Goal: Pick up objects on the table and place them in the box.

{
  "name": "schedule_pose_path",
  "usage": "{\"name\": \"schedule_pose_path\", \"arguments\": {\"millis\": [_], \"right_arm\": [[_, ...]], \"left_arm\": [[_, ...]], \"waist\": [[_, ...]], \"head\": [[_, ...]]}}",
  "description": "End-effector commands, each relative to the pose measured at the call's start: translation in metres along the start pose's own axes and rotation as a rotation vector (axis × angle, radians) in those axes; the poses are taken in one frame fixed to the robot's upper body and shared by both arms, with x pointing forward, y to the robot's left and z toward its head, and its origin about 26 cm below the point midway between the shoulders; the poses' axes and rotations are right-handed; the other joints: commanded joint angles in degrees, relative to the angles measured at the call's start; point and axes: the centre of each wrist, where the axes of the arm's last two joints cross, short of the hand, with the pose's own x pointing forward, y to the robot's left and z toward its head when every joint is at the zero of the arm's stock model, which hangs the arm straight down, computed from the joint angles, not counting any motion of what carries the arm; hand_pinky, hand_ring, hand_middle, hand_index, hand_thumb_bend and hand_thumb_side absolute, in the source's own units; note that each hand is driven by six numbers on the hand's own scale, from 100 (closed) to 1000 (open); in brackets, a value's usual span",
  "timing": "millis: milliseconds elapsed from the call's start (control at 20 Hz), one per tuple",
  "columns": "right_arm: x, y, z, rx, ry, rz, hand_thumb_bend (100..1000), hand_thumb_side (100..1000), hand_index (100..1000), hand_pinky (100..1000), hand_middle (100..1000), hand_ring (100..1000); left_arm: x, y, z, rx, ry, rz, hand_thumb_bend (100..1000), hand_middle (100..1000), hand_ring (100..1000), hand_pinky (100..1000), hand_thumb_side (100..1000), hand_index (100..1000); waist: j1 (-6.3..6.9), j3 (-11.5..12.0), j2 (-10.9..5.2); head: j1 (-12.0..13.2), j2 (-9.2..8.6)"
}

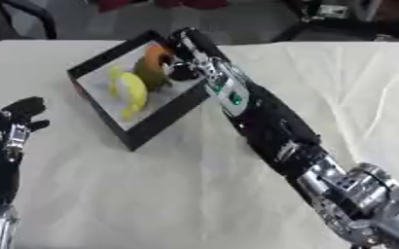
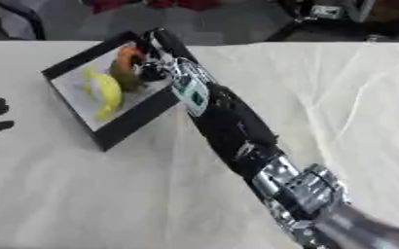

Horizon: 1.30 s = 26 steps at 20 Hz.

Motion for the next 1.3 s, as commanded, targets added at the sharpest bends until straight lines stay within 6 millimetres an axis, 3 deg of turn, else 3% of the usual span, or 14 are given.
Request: {"name": "schedule_pose_path", "arguments": {"millis": [50, 150, 200, 250, 350, 500, 700, 1050, 1300], "right_arm": [[0.001, -0.003, -0.002, -0.029, -0.002, 0.017, 100, 145, 578, 726, 575, 632], [-0.001, -0.001, -0.001, -0.038, -0.006, 0.038, 100, 409, 692, 732, 594, 645], [-0.002, 0.000, -0.001, -0.039, -0.009, 0.052, 138, 472, 721, 734, 598, 648], [-0.002, 0.000, -0.001, -0.041, -0.012, 0.067, 239, 558, 769, 737, 605, 653], [-0.003, 0.000, 0.000, -0.046, -0.022, 0.097, 333, 634, 833, 741, 618, 662], [-0.005, -0.003, 0.001, -0.063, -0.033, 0.138, 423, 672, 880, 746, 633, 672], [-0.006, -0.010, 0.002, -0.070, -0.046, 0.174, 463, 697, 911, 754, 662, 690], [-0.002, -0.046, 0.012, -0.100, -0.123, 0.147, 401, 680, 906, 756, 670, 698], [-0.012, -0.080, 0.047, -0.072, -0.191, 0.028, 320, 650, 892, 748, 668, 698]], "left_arm": [[0.009, 0.001, -0.006, -0.007, -0.038, -0.002, 166, 763, 840, 782, 755, 800], [0.009, 0.001, -0.006, -0.008, -0.038, -0.002, 167, 763, 839, 781, 755, 800], [0.009, 0.001, -0.006, -0.007, -0.038, -0.002, 167, 763, 839, 781, 755, 800], [0.009, 0.001, -0.006, -0.006, -0.037, -0.002, 167, 763, 839, 781, 755, 800], [0.008, 0.001, -0.006, -0.006, -0.036, -0.002, 167, 763, 839, 781, 755, 800], [0.008, 0.002, -0.005, -0.004, -0.033, -0.004, 167, 763, 839, 781, 755, 800], [0.007, 0.003, -0.004, -0.001, -0.028, -0.008, 168, 763, 839, 781, 756, 800], [0.003, 0.010, 0.002, 0.024, -0.006, -0.029, 169, 763, 838, 781, 756, 800], [-0.002, 0.021, 0.010, 0.055, 0.029, -0.069, 168, 763, 838, 781, 758, 799]], "waist": [[0.78, 0.0, 0.35], [0.73, 0.0, 0.35], [0.71, -0.1, 0.33], [0.70, -0.1, 0.31], [0.66, -0.2, 0.27], [0.60, -0.5, 0.24], [0.51, -0.9, 0.20], [-0.19, -3.2, -0.37], [-1.77, -6.5, -1.38]], "head": [[0.1, -0.09], [0.3, -0.09], [0.4, -0.09], [0.4, -0.09], [0.5, -0.09], [0.8, -0.09], [1.2, -0.09], [3.1, -0.09], [5.8, -0.09]]}}
